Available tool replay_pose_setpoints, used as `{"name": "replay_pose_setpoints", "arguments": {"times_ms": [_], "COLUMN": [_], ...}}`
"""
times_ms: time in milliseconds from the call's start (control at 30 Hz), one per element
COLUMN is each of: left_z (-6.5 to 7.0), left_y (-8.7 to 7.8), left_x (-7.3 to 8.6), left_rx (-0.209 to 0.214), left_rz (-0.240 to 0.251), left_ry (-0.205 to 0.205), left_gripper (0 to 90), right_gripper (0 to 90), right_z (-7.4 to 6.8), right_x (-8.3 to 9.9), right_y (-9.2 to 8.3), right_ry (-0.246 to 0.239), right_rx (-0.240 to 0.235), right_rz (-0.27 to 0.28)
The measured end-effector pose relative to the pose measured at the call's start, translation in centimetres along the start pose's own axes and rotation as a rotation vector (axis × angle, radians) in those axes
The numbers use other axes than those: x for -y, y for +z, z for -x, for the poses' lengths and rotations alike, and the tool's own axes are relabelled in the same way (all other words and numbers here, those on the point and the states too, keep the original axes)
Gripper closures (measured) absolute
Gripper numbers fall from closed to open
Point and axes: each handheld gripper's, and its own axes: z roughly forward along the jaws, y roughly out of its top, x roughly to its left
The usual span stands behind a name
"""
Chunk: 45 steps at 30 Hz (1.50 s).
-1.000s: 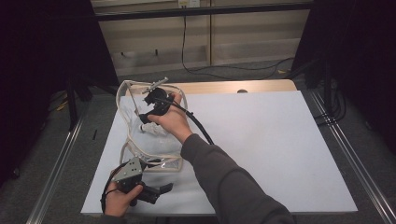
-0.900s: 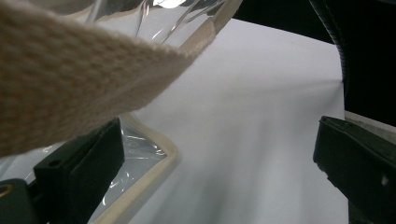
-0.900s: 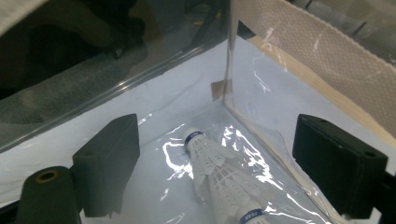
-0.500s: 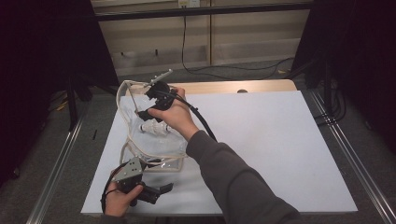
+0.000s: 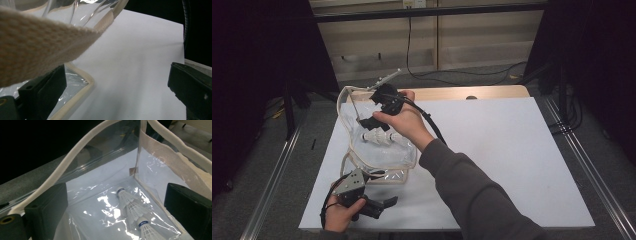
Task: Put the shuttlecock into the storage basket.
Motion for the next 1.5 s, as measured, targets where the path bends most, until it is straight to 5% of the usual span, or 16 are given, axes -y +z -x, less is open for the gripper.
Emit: {"name": "replay_pose_setpoints", "arguments": {"times_ms": [1500], "left_z": [0.1], "left_y": [0.0], "left_x": [-0.1], "left_rx": [-0.008], "left_rz": [-0.009], "left_ry": [0.012], "left_gripper": [2.0], "right_gripper": [4.3], "right_z": [0.5], "right_x": [2.0], "right_y": [-7.2], "right_ry": [-0.036], "right_rx": [-0.070], "right_rz": [0.053]}}
